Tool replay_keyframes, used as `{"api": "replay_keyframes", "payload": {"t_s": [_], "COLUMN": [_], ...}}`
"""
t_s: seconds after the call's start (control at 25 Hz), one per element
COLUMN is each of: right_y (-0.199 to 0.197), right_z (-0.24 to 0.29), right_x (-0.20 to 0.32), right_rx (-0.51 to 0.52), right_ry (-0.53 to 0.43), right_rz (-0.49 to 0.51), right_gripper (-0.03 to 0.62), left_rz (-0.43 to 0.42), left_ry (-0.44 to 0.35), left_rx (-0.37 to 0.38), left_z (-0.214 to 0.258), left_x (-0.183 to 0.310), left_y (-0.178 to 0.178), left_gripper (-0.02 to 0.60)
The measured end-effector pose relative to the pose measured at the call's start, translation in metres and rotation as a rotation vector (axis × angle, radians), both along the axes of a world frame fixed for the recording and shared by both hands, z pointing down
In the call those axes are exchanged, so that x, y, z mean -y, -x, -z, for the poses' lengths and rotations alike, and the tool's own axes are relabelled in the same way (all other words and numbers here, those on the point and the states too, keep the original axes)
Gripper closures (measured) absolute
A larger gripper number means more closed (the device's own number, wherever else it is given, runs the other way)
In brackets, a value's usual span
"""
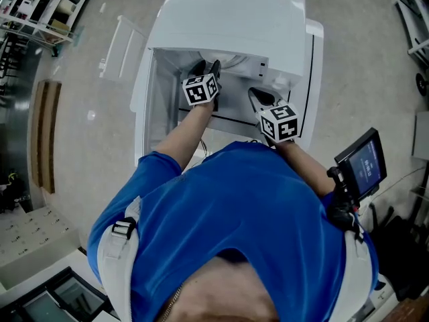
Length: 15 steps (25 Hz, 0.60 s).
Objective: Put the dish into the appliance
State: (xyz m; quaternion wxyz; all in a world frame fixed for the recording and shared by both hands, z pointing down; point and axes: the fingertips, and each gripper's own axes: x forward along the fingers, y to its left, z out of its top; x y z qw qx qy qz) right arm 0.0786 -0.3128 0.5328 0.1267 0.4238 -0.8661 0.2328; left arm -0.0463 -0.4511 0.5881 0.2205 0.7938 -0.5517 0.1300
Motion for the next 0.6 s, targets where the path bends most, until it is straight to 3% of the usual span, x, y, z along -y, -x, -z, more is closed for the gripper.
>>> {"api": "replay_keyframes", "payload": {"t_s": [0.6], "right_y": [0.006], "right_z": [0.009], "right_x": [-0.024], "right_rx": [0.016], "right_ry": [-0.021], "right_rz": [-0.004], "right_gripper": [0.592], "left_rz": [-0.017], "left_ry": [-0.052], "left_rx": [-0.112], "left_z": [0.024], "left_x": [-0.062], "left_y": [0.002], "left_gripper": [0.36]}}
